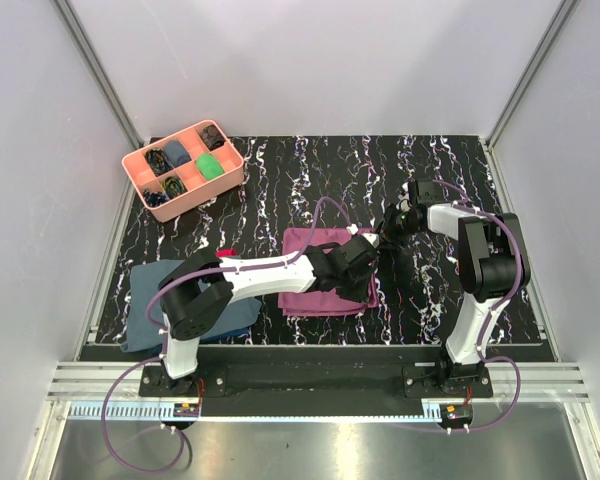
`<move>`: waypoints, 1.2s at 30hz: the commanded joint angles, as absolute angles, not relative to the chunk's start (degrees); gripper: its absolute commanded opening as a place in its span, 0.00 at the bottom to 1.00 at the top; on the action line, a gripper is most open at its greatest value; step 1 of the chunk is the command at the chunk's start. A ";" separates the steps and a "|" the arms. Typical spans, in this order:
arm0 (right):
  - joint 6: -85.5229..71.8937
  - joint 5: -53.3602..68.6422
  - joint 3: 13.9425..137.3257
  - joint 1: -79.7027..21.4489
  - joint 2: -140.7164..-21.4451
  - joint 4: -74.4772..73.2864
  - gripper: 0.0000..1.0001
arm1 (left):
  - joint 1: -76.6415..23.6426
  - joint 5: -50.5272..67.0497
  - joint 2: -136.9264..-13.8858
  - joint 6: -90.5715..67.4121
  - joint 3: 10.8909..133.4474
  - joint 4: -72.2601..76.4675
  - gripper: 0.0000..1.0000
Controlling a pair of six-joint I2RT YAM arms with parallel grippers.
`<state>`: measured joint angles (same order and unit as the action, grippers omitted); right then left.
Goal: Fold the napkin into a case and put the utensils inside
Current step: Fold the lower triangle-folded napkin at the center of the board.
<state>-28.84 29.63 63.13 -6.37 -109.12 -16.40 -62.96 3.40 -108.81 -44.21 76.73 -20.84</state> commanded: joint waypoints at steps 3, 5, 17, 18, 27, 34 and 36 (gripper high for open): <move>-28.56 29.80 66.36 -6.15 -109.07 -14.85 0.29 | -63.63 5.36 -107.67 -44.21 77.34 -18.02 0.00; -28.48 29.80 66.80 -6.15 -109.25 -15.29 0.30 | -63.63 5.45 -107.84 -44.12 77.52 -18.11 0.00; -28.39 30.67 68.82 -6.15 -110.31 -15.64 0.10 | -63.72 6.50 -108.89 -43.95 77.87 -17.58 0.00; -28.56 30.67 69.43 -6.15 -110.22 -15.56 0.08 | -63.72 6.76 -109.07 -43.86 77.96 -17.32 0.00; -28.57 32.60 75.75 -6.15 -116.01 -17.22 0.06 | -63.81 9.84 -113.73 -43.15 81.91 -14.86 0.15; -24.35 31.91 79.54 -6.06 -117.16 -21.44 0.24 | -61.18 10.64 -103.40 -43.59 75.33 -11.60 0.54; -23.65 29.90 78.84 -6.15 -115.59 -24.16 0.34 | -59.95 9.94 -99.25 -43.59 70.87 -11.08 0.56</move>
<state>-26.63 31.51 76.77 -6.37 -118.06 -20.18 -62.70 9.02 -110.28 -43.99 75.90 -14.48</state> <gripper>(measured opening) 0.264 0.537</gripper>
